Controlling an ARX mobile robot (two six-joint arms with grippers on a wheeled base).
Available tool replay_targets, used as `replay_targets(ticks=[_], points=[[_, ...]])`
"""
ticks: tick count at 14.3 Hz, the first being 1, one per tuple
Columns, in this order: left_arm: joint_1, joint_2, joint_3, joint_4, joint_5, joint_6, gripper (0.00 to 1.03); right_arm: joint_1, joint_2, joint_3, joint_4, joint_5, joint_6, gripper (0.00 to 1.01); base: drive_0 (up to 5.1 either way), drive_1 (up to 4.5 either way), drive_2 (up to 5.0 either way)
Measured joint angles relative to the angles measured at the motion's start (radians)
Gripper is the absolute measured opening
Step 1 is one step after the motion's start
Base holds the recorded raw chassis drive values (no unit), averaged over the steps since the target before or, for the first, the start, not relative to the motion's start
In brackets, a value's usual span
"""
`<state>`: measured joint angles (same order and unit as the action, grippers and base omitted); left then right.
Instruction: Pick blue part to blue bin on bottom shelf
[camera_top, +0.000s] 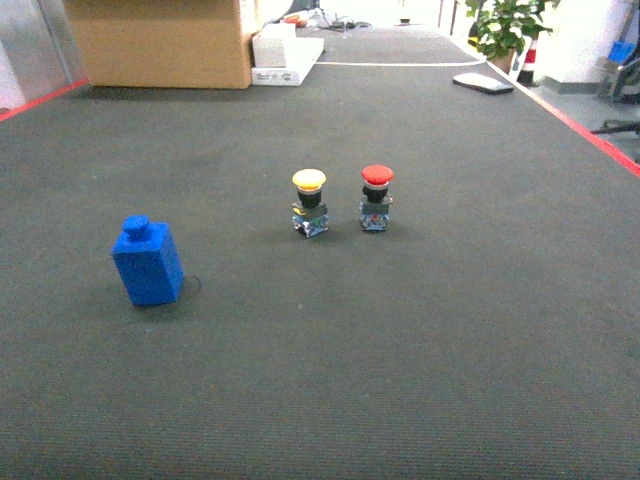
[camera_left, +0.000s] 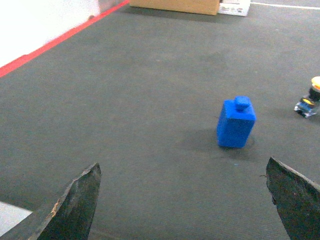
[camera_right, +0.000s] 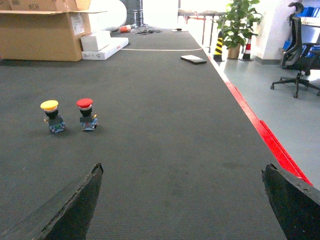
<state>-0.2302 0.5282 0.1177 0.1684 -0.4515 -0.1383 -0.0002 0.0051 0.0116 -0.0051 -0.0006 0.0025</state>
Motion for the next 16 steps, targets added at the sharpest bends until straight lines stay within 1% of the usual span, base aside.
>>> replay_targets(ticks=[2, 3, 4, 5, 6, 8, 10, 11, 14, 16], points=[[0.007, 0.121, 0.029, 0.096, 0.038, -0.012, 0.98, 0.0, 0.0, 0.0, 0.0, 0.0, 0.0, 0.98, 0.0, 0.0, 0.0], [0.003, 0.283, 0.089, 0.211, 0.049, -0.015, 0.98, 0.0, 0.0, 0.0, 0.0, 0.0, 0.0, 0.98, 0.0, 0.0, 0.0], [-0.018, 0.42, 0.166, 0.276, 0.09, -0.032, 0.98, 0.0, 0.0, 0.0, 0.0, 0.0, 0.0, 0.98, 0.0, 0.0, 0.0], [-0.019, 0.519, 0.219, 0.289, 0.141, -0.054, 0.98, 0.0, 0.0, 0.0, 0.0, 0.0, 0.0, 0.98, 0.0, 0.0, 0.0], [-0.013, 0.612, 0.249, 0.323, 0.181, -0.077, 0.98, 0.0, 0.0, 0.0, 0.0, 0.0, 0.0, 0.98, 0.0, 0.0, 0.0], [0.009, 0.782, 0.312, 0.389, 0.251, -0.098, 0.98, 0.0, 0.0, 0.0, 0.0, 0.0, 0.0, 0.98, 0.0, 0.0, 0.0], [0.025, 0.916, 0.371, 0.438, 0.283, -0.09, 0.98, 0.0, 0.0, 0.0, 0.0, 0.0, 0.0, 0.98, 0.0, 0.0, 0.0], [0.026, 0.975, 0.397, 0.453, 0.298, -0.075, 0.98, 0.0, 0.0, 0.0, 0.0, 0.0, 0.0, 0.98, 0.0, 0.0, 0.0], [0.034, 1.14, 0.47, 0.5, 0.307, -0.04, 0.98, 0.0, 0.0, 0.0, 0.0, 0.0, 0.0, 0.98, 0.0, 0.0, 0.0], [0.046, 1.237, 0.519, 0.525, 0.307, -0.029, 0.98, 0.0, 0.0, 0.0, 0.0, 0.0, 0.0, 0.98, 0.0, 0.0, 0.0]])
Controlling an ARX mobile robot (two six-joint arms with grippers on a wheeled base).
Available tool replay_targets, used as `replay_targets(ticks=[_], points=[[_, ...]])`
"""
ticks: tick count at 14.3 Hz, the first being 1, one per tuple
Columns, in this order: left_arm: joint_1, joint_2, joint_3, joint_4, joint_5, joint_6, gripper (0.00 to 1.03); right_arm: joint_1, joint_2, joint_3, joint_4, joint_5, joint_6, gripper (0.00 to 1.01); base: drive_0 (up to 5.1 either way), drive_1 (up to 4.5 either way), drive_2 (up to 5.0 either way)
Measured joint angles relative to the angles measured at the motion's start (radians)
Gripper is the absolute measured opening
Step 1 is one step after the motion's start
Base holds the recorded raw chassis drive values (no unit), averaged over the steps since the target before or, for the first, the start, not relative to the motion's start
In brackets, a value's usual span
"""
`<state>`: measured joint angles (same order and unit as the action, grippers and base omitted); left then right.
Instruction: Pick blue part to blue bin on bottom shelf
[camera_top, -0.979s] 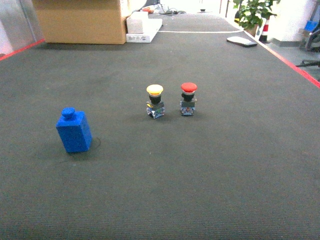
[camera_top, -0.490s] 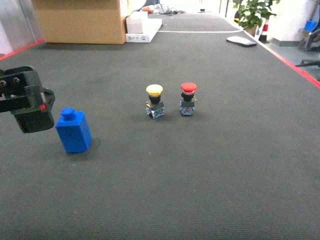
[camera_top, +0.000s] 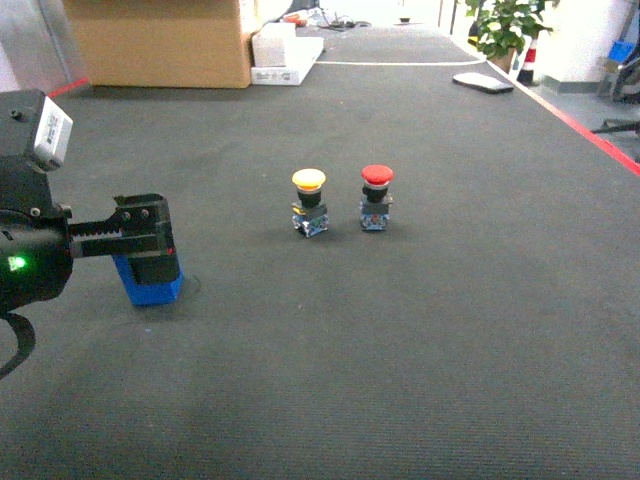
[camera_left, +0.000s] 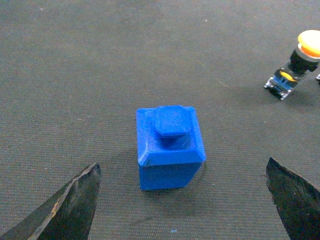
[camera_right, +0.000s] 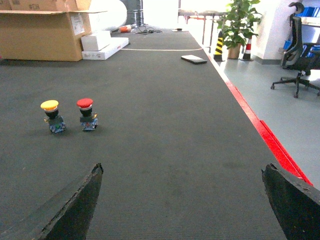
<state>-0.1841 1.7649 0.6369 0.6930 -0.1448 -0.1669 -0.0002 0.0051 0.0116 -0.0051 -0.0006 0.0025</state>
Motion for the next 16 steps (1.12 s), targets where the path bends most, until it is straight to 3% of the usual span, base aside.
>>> replay_targets(ticks=[7, 12, 13, 14, 15, 16], points=[[0.018, 0.241, 0.188, 0.017, 0.005, 0.025, 0.98, 0.0, 0.0, 0.0, 0.0, 0.0, 0.0, 0.98, 0.0, 0.0, 0.0], [0.024, 0.298, 0.257, 0.004, 0.006, 0.043, 0.98, 0.0, 0.0, 0.0, 0.0, 0.0, 0.0, 0.98, 0.0, 0.0, 0.0], [0.025, 0.303, 0.263, 0.0, 0.002, 0.049, 0.93, 0.0, 0.0, 0.0, 0.0, 0.0, 0.0, 0.98, 0.0, 0.0, 0.0], [0.037, 0.322, 0.279, -0.012, -0.001, 0.064, 0.58, 0.0, 0.0, 0.0, 0.0, 0.0, 0.0, 0.98, 0.0, 0.0, 0.0], [0.037, 0.323, 0.282, -0.012, 0.001, 0.066, 0.49, 0.0, 0.0, 0.0, 0.0, 0.0, 0.0, 0.98, 0.0, 0.0, 0.0], [0.038, 0.323, 0.284, -0.012, 0.002, 0.069, 0.46, 0.0, 0.0, 0.0, 0.0, 0.0, 0.0, 0.98, 0.0, 0.0, 0.0]])
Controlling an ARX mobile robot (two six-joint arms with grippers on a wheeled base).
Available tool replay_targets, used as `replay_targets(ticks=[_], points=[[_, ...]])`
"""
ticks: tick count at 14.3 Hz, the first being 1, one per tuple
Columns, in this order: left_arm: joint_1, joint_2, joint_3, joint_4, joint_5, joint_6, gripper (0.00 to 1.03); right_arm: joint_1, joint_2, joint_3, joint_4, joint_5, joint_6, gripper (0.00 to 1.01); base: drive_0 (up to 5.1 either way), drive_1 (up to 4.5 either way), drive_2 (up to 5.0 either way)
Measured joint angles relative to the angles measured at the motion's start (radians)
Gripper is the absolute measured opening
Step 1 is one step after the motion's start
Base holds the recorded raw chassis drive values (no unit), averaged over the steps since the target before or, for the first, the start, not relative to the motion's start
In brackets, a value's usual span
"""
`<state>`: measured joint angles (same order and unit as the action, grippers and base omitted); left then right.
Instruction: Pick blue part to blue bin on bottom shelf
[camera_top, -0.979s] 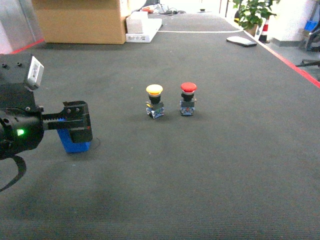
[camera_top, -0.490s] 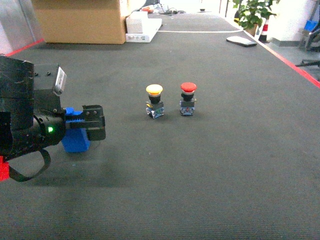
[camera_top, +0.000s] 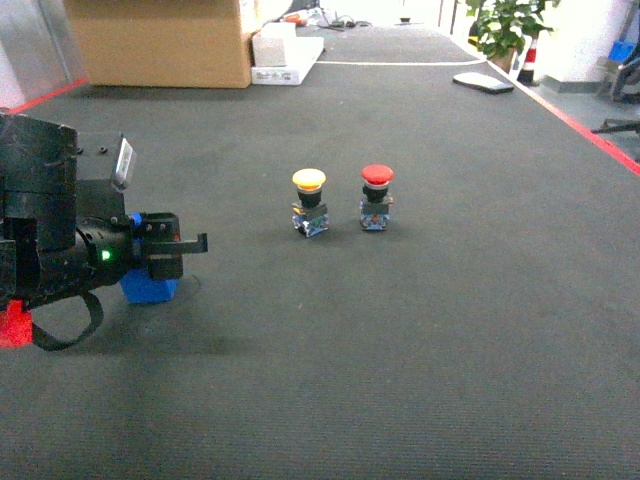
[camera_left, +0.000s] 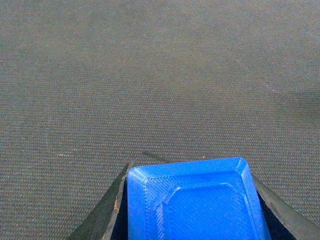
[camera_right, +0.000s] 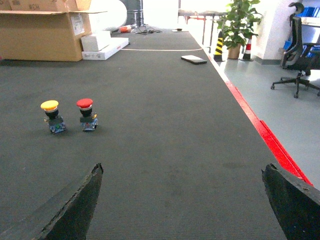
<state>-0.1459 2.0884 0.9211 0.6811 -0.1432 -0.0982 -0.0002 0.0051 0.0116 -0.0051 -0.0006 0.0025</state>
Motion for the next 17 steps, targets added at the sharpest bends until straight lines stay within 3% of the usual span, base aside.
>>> replay_targets(ticks=[4, 6, 8, 11, 13, 15, 17], points=[[0.005, -0.005, -0.006, 0.019, 0.002, 0.0, 0.45, 0.0, 0.0, 0.0, 0.0, 0.0, 0.0, 0.98, 0.0, 0.0, 0.0], [0.0, -0.093, -0.126, 0.1, -0.033, -0.027, 0.45, 0.0, 0.0, 0.0, 0.0, 0.0, 0.0, 0.98, 0.0, 0.0, 0.0], [-0.02, -0.267, -0.302, 0.182, -0.074, -0.028, 0.45, 0.0, 0.0, 0.0, 0.0, 0.0, 0.0, 0.98, 0.0, 0.0, 0.0], [-0.092, -0.627, -0.513, 0.058, -0.149, 0.017, 0.45, 0.0, 0.0, 0.0, 0.0, 0.0, 0.0, 0.98, 0.0, 0.0, 0.0], [-0.169, -0.918, -0.549, -0.085, -0.232, 0.019, 0.45, 0.0, 0.0, 0.0, 0.0, 0.0, 0.0, 0.98, 0.0, 0.0, 0.0], [-0.288, -1.194, -0.599, -0.261, -0.341, 0.015, 0.44, 0.0, 0.0, 0.0, 0.0, 0.0, 0.0, 0.98, 0.0, 0.0, 0.0], [-0.33, -1.278, -0.615, -0.32, -0.385, 0.017, 0.44, 0.0, 0.0, 0.0, 0.0, 0.0, 0.0, 0.98, 0.0, 0.0, 0.0]])
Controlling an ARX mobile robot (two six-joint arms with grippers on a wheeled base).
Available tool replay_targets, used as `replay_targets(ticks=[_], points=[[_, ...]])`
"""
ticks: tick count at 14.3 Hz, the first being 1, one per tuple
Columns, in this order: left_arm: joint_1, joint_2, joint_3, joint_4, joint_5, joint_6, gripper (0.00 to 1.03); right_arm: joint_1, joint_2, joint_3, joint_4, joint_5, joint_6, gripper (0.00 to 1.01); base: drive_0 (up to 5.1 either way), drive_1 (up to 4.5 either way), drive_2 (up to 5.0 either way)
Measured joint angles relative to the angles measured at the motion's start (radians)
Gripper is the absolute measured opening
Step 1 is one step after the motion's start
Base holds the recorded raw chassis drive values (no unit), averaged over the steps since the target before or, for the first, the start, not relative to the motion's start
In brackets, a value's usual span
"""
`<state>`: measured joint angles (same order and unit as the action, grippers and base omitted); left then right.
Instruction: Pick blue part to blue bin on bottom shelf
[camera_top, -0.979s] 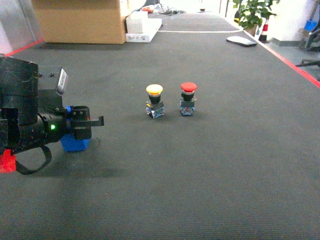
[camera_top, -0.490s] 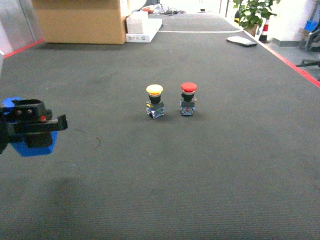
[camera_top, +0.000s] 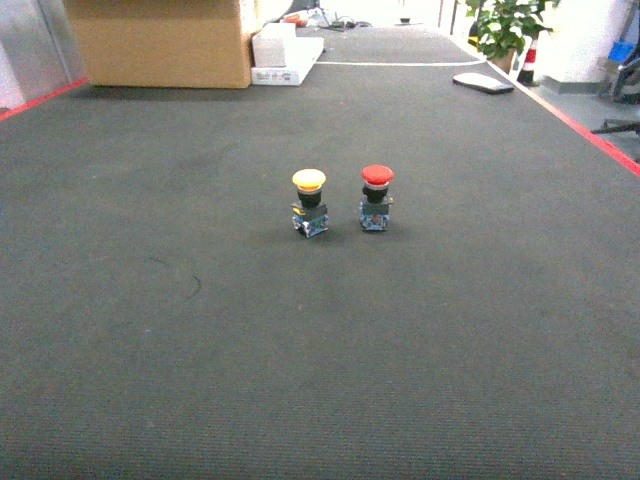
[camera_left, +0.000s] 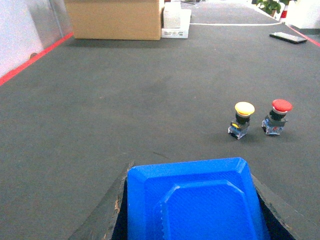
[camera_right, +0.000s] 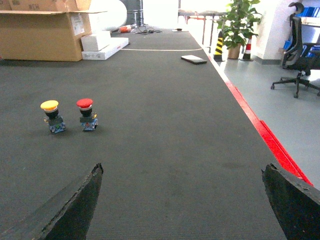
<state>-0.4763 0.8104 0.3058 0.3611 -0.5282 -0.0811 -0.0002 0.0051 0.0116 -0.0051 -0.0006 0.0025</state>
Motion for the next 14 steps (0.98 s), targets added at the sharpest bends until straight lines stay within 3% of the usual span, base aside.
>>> replay_targets(ticks=[2, 4, 14], points=[[-0.05, -0.187, -0.004, -0.132, -0.07, 0.003, 0.44, 0.0, 0.0, 0.0, 0.0, 0.0, 0.0, 0.98, 0.0, 0.0, 0.0], [-0.05, -0.301, -0.006, -0.223, -0.102, 0.004, 0.44, 0.0, 0.0, 0.0, 0.0, 0.0, 0.0, 0.98, 0.0, 0.0, 0.0], [-0.051, -0.309, -0.009, -0.225, -0.108, 0.007, 0.44, 0.0, 0.0, 0.0, 0.0, 0.0, 0.0, 0.98, 0.0, 0.0, 0.0]])
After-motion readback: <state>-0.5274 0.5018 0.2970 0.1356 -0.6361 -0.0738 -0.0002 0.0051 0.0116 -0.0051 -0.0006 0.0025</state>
